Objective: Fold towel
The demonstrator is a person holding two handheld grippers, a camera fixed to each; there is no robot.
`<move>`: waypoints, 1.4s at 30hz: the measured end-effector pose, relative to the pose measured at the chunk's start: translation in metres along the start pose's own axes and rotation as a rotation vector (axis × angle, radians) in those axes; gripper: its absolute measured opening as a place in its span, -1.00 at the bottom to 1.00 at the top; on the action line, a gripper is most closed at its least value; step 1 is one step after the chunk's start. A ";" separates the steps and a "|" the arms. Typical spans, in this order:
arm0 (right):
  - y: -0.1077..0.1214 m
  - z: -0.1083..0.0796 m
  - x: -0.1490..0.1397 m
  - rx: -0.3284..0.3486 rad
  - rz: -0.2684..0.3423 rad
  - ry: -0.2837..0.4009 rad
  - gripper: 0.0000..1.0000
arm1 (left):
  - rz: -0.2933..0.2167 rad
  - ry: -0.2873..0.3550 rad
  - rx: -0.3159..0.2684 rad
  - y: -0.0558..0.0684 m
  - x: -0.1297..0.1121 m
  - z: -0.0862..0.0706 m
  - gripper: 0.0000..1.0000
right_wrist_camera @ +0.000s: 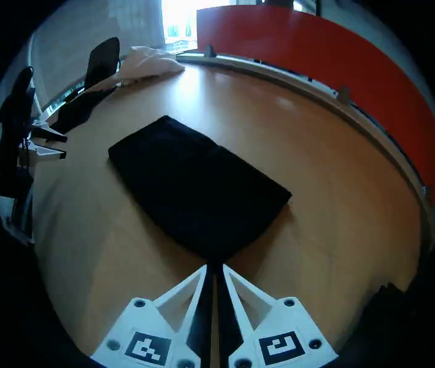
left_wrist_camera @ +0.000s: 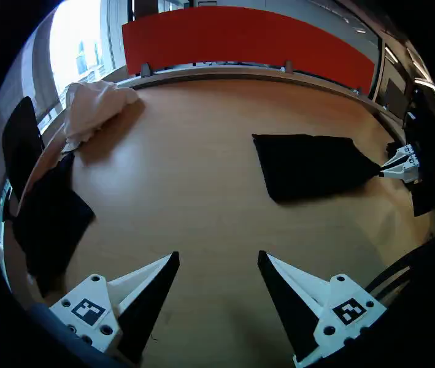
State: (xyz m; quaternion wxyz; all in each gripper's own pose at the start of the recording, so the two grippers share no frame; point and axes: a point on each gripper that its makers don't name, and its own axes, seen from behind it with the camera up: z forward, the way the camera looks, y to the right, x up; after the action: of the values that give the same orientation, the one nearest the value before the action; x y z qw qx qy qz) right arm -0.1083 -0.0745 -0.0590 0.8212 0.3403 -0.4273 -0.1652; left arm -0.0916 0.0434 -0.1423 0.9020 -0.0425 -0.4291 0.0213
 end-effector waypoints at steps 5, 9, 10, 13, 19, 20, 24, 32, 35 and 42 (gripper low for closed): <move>0.004 -0.009 0.006 -0.018 0.011 0.022 -0.94 | 0.010 0.004 0.005 -0.001 0.001 -0.001 0.91; 0.008 -0.018 0.010 -0.032 0.020 0.037 -0.94 | 0.014 0.012 0.004 -0.001 0.001 -0.003 0.91; 0.009 -0.021 0.010 -0.036 0.022 0.040 -0.94 | 0.014 0.013 0.004 0.000 0.001 -0.004 0.91; 0.011 -0.027 0.012 -0.044 0.025 0.049 -0.94 | 0.015 0.014 0.003 0.000 0.000 -0.005 0.91; 0.013 -0.038 0.018 -0.052 0.012 0.064 -0.94 | 0.021 0.024 -0.003 0.003 0.001 -0.007 0.90; 0.013 -0.040 0.020 -0.053 0.008 0.066 -0.94 | 0.022 0.027 -0.005 0.003 0.002 -0.008 0.90; 0.012 -0.043 0.026 -0.052 -0.008 0.073 -0.94 | 0.020 0.032 -0.005 0.003 0.002 -0.010 0.90; 0.002 -0.042 0.054 -0.031 -0.052 0.104 -0.94 | 0.014 0.035 0.000 0.002 0.000 -0.012 0.90; -0.004 -0.041 0.068 -0.016 -0.077 0.118 -0.94 | 0.016 0.036 0.002 0.002 -0.001 -0.013 0.90; -0.023 -0.032 0.103 0.039 -0.141 0.144 -0.94 | 0.003 0.037 0.004 0.004 -0.003 -0.017 0.90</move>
State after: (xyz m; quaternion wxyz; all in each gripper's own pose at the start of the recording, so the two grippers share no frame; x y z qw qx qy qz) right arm -0.0217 -0.1359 -0.0273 0.8294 0.3962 -0.3453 -0.1893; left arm -0.0807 0.0458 -0.1559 0.9097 -0.0416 -0.4125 0.0225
